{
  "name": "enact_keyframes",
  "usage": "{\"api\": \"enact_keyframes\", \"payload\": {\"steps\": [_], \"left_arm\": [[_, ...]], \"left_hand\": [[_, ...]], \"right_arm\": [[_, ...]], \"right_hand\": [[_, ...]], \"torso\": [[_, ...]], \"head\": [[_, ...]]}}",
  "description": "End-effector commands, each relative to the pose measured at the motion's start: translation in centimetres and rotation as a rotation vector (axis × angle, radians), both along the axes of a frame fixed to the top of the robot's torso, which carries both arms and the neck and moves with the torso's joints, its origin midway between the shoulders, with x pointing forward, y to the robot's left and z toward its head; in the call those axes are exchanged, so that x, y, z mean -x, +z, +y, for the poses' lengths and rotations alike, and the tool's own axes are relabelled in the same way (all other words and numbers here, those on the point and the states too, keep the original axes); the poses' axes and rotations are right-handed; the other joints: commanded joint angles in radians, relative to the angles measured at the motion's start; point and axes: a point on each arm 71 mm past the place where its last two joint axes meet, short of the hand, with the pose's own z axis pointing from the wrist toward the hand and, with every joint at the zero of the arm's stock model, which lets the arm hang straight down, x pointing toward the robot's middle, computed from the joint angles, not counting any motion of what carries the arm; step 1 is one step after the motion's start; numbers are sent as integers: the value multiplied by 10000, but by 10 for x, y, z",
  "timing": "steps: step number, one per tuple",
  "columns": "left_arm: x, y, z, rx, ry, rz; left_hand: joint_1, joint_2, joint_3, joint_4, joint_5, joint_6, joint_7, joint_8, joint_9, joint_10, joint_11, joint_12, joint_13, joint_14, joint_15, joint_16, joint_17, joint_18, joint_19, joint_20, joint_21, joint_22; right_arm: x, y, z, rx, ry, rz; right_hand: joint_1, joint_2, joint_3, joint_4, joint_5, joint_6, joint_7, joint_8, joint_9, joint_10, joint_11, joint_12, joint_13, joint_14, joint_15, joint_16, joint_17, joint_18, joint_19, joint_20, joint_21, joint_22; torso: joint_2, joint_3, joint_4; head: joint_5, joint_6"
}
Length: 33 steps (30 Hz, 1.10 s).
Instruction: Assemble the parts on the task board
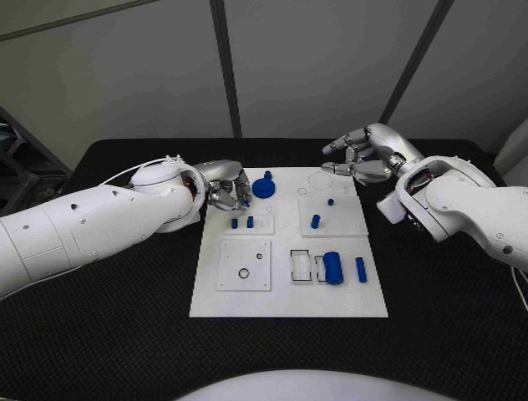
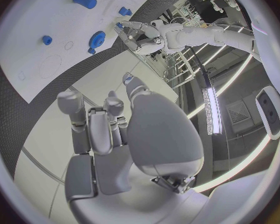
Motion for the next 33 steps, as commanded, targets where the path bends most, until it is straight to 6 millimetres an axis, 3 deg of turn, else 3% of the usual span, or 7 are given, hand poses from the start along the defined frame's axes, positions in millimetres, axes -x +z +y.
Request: {"api": "enact_keyframes", "payload": {"steps": [1, 33], "left_arm": [[0, -1, -1, -125, -55, 247], [-7, -6, -5, -419, -46, 239]], "left_hand": [[-76, -2, 75, 3, -22, 79, 18, -29, 9, 64, -11, -40, 10, -58, 25, -69, -11, 48, 45, 6, 52, 7], [-62, -15, 110, -50, -33, 103, 18, -61, 11, 96, -15, -79, 17, -58, 23, -68, -8, 42, 52, 7, 96, 60]], "right_arm": [[0, 1, 1, -22, 65, -19], [1, 1, 1, -24, 78, -19]], "right_hand": [[19, 49, 57, 9, 36, -17, 8, 36, 1, 1, -33, 12, 13, 322, -75, -66, 8, 129, 4, -14, -49, -9], [19, 49, 57, 9, 36, -17, 8, 36, 1, 1, -33, 12, 13, 322, -75, -66, 8, 129, 4, -14, -49, -9]], "torso": [[6, -2, 5], [-1, -3, 2]], "head": [[-15, 1], [-51, 6]]}}
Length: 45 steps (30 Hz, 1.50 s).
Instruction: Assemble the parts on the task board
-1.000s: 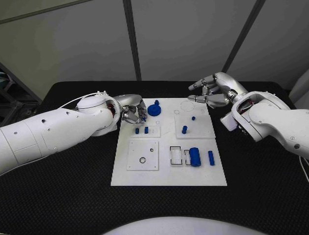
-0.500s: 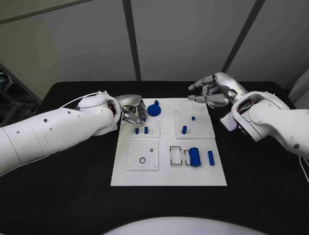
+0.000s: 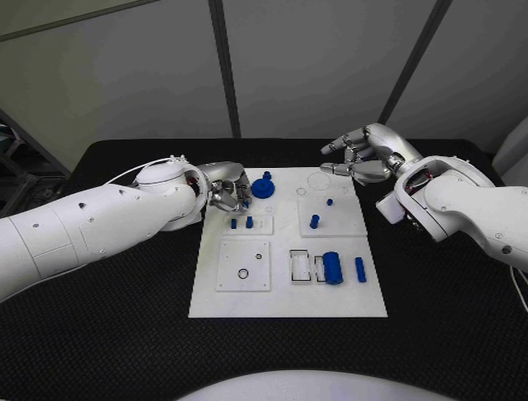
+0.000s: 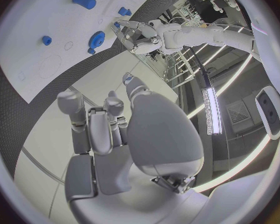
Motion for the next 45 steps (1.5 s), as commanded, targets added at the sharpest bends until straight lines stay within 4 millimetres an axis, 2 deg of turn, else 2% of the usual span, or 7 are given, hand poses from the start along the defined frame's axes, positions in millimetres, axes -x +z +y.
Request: {"api": "enact_keyframes", "payload": {"steps": [1, 10, 17, 34, 39, 44, 45], "left_arm": [[0, -1, -1, -205, -60, 43], [1, -2, -1, -261, -145, 154], [1, -2, 1, -244, -89, 104], [1, -1, 3, -195, 27, -15], [1, 0, 7, -177, 106, -80], [3, 3, 15, -8, 270, -256], [3, 5, 18, 51, 313, -333]], "left_hand": [[-64, -19, 52, 4, -36, 67, -17, -26, 10, 59, 22, -35, 16, -59, 23, -30, 7, 42, 50, 7, 24, 8], [-160, -121, 9, -16, -73, 45, 0, -100, 0, 62, 41, -109, 15, -60, 40, -29, -17, 45, 26, 17, 7, 22], [-347, -399, 54, -66, -29, -752, 108, -701, -83, -219, 157, -471, -16, -167, 137, -102, -251, 85, -115, 73, -198, -61], [-416, -511, 128, -109, -30, -1126, 184, -1034, -71, -458, 259, -777, -10, -260, 217, -122, -431, 106, -191, 142, -294, -55], [-440, -558, 118, -118, -32, -1219, 184, -1120, -67, -546, 291, -860, -15, -305, 239, -156, -554, 118, -223, 160, -358, -84], [-573, -711, -84, -97, -2, -1361, 106, -1263, -56, -850, 383, -1031, -15, -459, 320, -292, -927, 154, -340, 223, -582, -209], [-584, -738, -168, -102, 21, -1356, 107, -1278, -49, -928, 401, -1059, -11, -496, 337, -326, -1018, 163, -364, 239, -632, -234]], "right_arm": [[0, 1, 1, -23, 71, -16], [0, 1, 1, -19, 69, -10], [0, 1, 0, -11, 33, -11], [-2, 0, -2, 82, -32, 55], [-3, -4, -5, 753, -20, 169], [-6, -9, -11, 2135, 74, 169], [-6, -10, -12, 2499, 97, 122]], "right_hand": [[19, 49, 57, 9, 37, -17, 8, 36, 1, 1, -33, 12, 13, 322, -75, -66, 8, 129, 4, -14, -49, -10], [19, 49, 57, 9, 37, -17, 8, 36, 1, 1, -33, 12, 13, 322, -75, -66, 8, 129, 4, -14, -49, -10], [40, 37, 77, 5, 62, -15, 6, 55, 0, -16, -37, -13, -41, 322, -82, -103, -24, 134, 5, -22, -83, -45], [43, 20, 78, 4, 63, -25, 7, 55, -3, -135, -37, -149, -200, 315, -82, -132, -58, 147, -33, -24, -132, -117], [114, 4, 301, 136, 13, -21, -8, 125, -2, -2000, -68, -2978, -3023, 167, -106, -664, -690, 240, -290, -48, -553, -646], [420, -139, 858, 227, -66, 355, 25, 268, 16, -2335, 40, -5623, -5168, 207, -68, -966, -1017, 188, -2, -52, -447, -445], [486, -232, 1117, 253, -105, 442, 26, 233, -21, -1641, 84, -6568, -6150, 286, -66, -897, -948, 118, 170, 28, -306, -268]], "torso": [[2, -4, 2], [-2, -6, 10], [-4, -5, 7], [-2, -4, 6], [-3, -11, 5], [-13, -22, 16], [-16, -22, 17]], "head": [[-6, -2], [-6, -22], [1, -29], [13, -30], [16, -22], [22, -16], [23, -11]]}}
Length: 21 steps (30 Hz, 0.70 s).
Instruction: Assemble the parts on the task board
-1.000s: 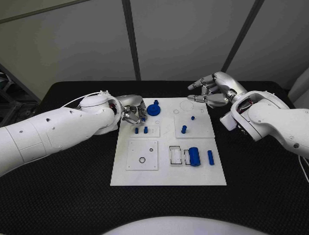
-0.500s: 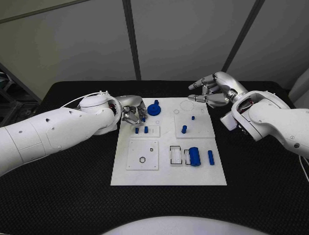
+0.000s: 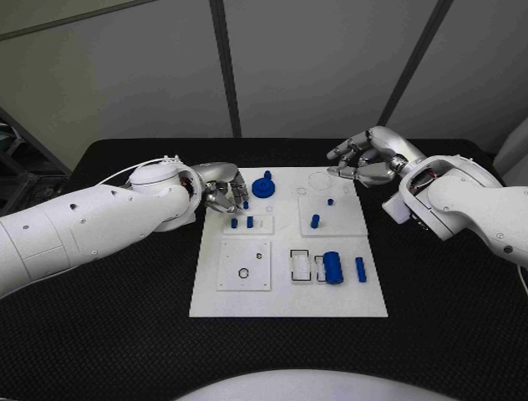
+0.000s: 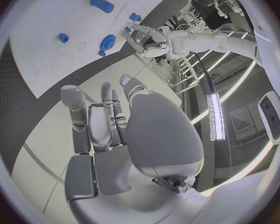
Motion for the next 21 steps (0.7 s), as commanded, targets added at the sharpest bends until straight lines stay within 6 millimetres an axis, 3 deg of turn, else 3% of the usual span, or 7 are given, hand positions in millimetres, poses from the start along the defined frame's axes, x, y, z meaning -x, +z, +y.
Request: {"api": "enact_keyframes", "payload": {"steps": [1, 8, 9, 10, 13, 17, 21], "left_arm": [[0, 7, 7, 288, 201, -411], [2, 25, 26, 1235, 535, -927], [2, 27, 30, 1482, 589, -966], [4, 31, 35, 2000, 701, -955], [7, 37, 44, 3374, 1089, -690], [12, 45, 55, 5695, 1843, -223], [17, 52, 62, 7835, 2519, 66]], "left_hand": [[11, -161, -179, -11, 62, -62, 2, -79, 22, -163, 23, -74, -3, -112, 21, -85, -169, 169, -77, 26, -108, -50], [32, -127, -446, -18, 86, 104, 90, -50, 49, -245, 33, -47, 15, -290, 34, -292, -660, 217, -176, 56, -345, -187], [66, -88, -485, -26, 99, 177, 127, -29, 53, -270, 43, -39, 15, -482, 35, -509, -1118, 283, -358, 66, -711, -438], [130, -43, -541, -48, 111, 342, 194, 28, 66, -373, 71, -48, 7, -1023, 65, -1093, -2267, 463, -866, 77, -1672, -1098], [184, 55, -602, -46, 119, 558, 238, 89, 63, -328, 88, 79, 29, -1514, 84, -1620, -3214, 535, -1265, 103, -2292, -1467], [64, 143, -609, 38, 122, 987, 152, 258, 96, 527, -80, 583, 161, -1281, -41, -1397, -2846, 557, -1290, 36, -2507, -1598], [30, 183, -584, 47, 135, 1270, 63, 356, 110, 894, -206, 772, 201, -1193, -133, -1313, -2769, 559, -1249, -46, -2641, -1690]], "right_arm": [[-1, -6, -2, 1992, 297, -32], [-3, -9, -8, 4464, 263, -873], [-3, -9, -8, 4749, 235, -1028], [-3, -9, -8, 5163, 212, -1296], [-3, -10, -7, 5651, 190, -1675], [-3, -15, -1, 6047, 265, -2043], [-3, -21, 6, 6305, 390, -2159]], "right_hand": [[201, -152, 406, -7, -59, 312, 10, 74, 1, 517, 56, -1658, -1532, 326, 14, 168, 195, -41, 387, 41, 340, 462], [305, -318, 846, -111, -124, 741, -156, -17, -24, 1150, 4, -3124, -2864, 396, -9, 371, 351, -154, 757, 15, 813, 1121], [290, -339, 891, -116, -135, 799, -176, -60, -27, 1252, -8, -3262, -3024, 400, -3, 395, 368, -152, 781, -13, 855, 1178], [285, -346, 924, -123, -142, 846, -180, -86, -27, 1320, -9, -3350, -3128, 404, -27, 416, 386, -170, 797, -7, 883, 1218], [286, -367, 987, -149, -163, 925, -208, -140, -27, 1452, -12, -3504, -3312, 412, -41, 456, 417, -190, 848, -18, 957, 1328], [313, -381, 1083, -193, -235, 978, -210, -227, -33, 1572, -20, -3687, -3514, 419, -42, 493, 440, -216, 916, -26, 1056, 1472], [342, -422, 1484, -257, -992, 1030, -190, -441, -41, 1754, 10, -4025, -3887, 420, -30, 544, 451, -232, 927, -7, 1126, 1562]], "torso": [[-10, -10, 13], [-5, 2, -8], [-5, 3, -8], [-4, 6, -9], [0, 4, -9], [7, 1, -1], [8, 1, 19]], "head": [[-7, 20], [-23, 75], [-45, 80], [-86, 105], [-227, 133], [-364, 173], [-439, 177]]}}
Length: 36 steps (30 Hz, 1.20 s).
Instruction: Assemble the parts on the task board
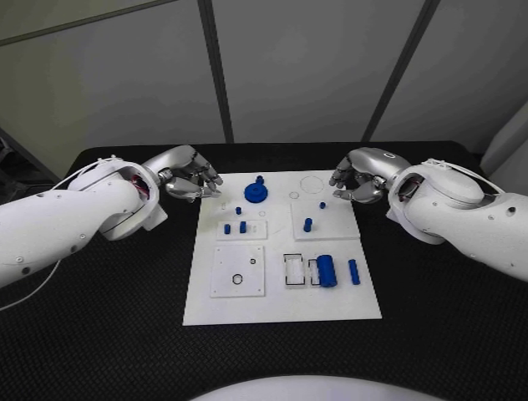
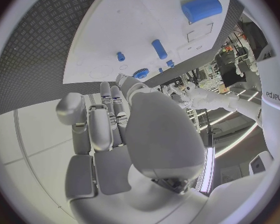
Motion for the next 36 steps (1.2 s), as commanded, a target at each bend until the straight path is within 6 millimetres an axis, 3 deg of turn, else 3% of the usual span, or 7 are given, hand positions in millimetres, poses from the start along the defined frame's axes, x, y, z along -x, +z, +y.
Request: {"api": "enact_keyframes", "payload": {"steps": [1, 7, 14, 16, 17, 27, 36], "left_arm": [[2, 12, 6, 3963, 1043, 261], [9, 14, 10, 5711, 1363, 671], [13, 13, 9, 6365, 1410, 914], [14, 13, 8, 6438, 1376, 955], [14, 13, 8, 6468, 1355, 975], [15, 12, 5, 6657, 1251, 1098], [15, 12, 4, 6676, 1227, 1147]], "left_hand": [[-30, 56, 32, 33, 49, 137, -14, 39, 4, 195, -70, 97, 23, 18, -57, 8, -48, 245, -7, -81, -116, -52], [3, 86, 61, -3, 69, 185, -36, 27, -16, 381, -123, 211, 57, -49, -101, -55, -213, 240, 9, -127, -210, -113], [12, 107, 71, -15, 75, 199, -44, 23, -23, 391, -130, 236, 64, -142, -109, -144, -403, 236, -2, -140, -261, -142], [7, 111, 73, -45, 71, 201, -39, -2, -42, 354, -140, 281, 75, -715, -104, -846, -1449, 229, 1, -153, -369, -209], [4, 124, 76, -58, 73, 205, -39, -14, -49, 338, -133, 308, 81, -794, -110, -1009, -1546, 223, 16, -154, -419, -241], [7, 121, 72, -85, 76, 195, -39, -35, -58, 304, -123, 334, 85, -791, -113, -1137, -1636, 223, 40, -159, -474, -276], [10, 126, 74, -95, 77, 195, -36, -40, -59, 276, -118, 335, 82, -783, -112, -1174, -1664, 222, 47, -159, -494, -288]], "right_arm": [[0, -3, 4, 984, 92, -523], [0, -15, 12, 1280, 234, -250], [1, -23, 20, 1446, 401, -26], [1, -24, 22, 1461, 436, 7], [1, -24, 23, 1467, 454, 22], [0, -28, 31, 1523, 612, 164], [1, -33, 34, 1666, 696, 426]], "right_hand": [[-12, -83, 200, -32, -295, 96, 8, -110, -8, 106, -4, -155, -179, 422, -27, 48, 12, -64, 55, 21, 80, 41], [-36, -159, 332, -71, -341, 78, 32, -207, -13, 97, 18, -286, -311, 420, -7, 64, 11, -65, 51, 31, 98, 63], [-70, -205, 393, -85, -347, 60, 48, -264, -15, 81, 40, -359, -387, 418, 6, 70, 7, -66, 46, 43, 104, 70], [-72, -211, 409, -90, -346, 56, 51, -276, -16, 78, 43, -373, -402, 416, 9, 70, 3, -66, 44, 45, 104, 70], [-72, -213, 413, -92, -346, 55, 52, -279, -16, 77, 44, -378, -406, 416, 9, 69, 1, -66, 43, 46, 104, 70], [-51, -204, 535, -145, -313, 84, 58, -321, -6, 125, 51, -427, -483, 416, 18, 87, 11, -68, 45, 58, 122, 94], [48, -114, 830, -394, -241, 521, -16, -216, 61, 597, -56, -384, -559, 450, -60, 216, 141, -109, 179, 5, 310, 361]], "torso": [[4, 3, 19], [8, -4, 4], [16, 1, -7], [19, 3, -11], [17, 4, -11], [15, -3, 8], [13, 0, -6]], "head": [[-25, -4], [-7, -28], [-25, -29], [-23, -25], [-23, -26], [-33, -44], [-5, -96]]}}
